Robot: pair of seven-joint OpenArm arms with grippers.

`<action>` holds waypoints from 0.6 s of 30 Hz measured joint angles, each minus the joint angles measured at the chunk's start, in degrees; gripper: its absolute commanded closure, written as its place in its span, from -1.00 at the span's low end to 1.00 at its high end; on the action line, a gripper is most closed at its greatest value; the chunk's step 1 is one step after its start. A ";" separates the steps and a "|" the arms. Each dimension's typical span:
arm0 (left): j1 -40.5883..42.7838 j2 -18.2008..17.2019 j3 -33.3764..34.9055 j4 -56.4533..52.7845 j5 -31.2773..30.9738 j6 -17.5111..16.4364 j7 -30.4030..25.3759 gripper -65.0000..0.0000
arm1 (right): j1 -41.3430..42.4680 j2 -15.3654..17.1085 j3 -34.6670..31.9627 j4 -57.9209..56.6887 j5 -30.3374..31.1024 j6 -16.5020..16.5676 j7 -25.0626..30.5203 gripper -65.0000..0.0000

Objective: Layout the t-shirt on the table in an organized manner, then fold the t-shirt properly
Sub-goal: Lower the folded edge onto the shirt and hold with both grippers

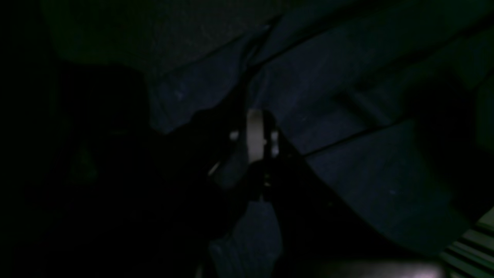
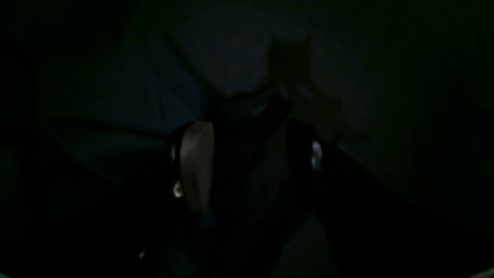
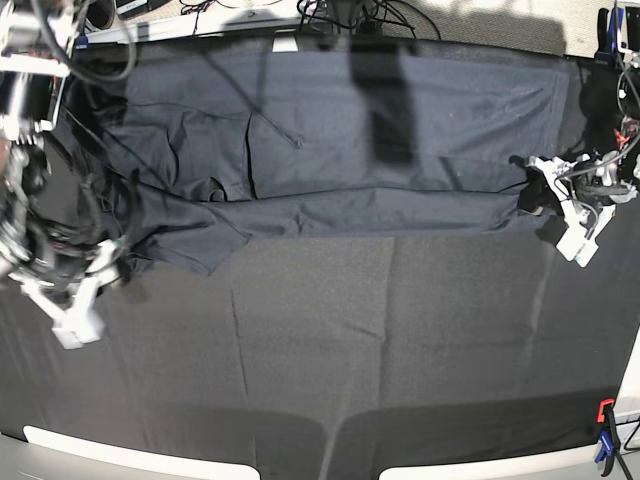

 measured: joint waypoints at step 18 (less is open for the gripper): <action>0.02 0.02 0.00 0.00 0.24 0.00 -1.73 1.00 | 14.91 1.33 -29.31 -16.13 -2.78 0.39 -0.02 0.08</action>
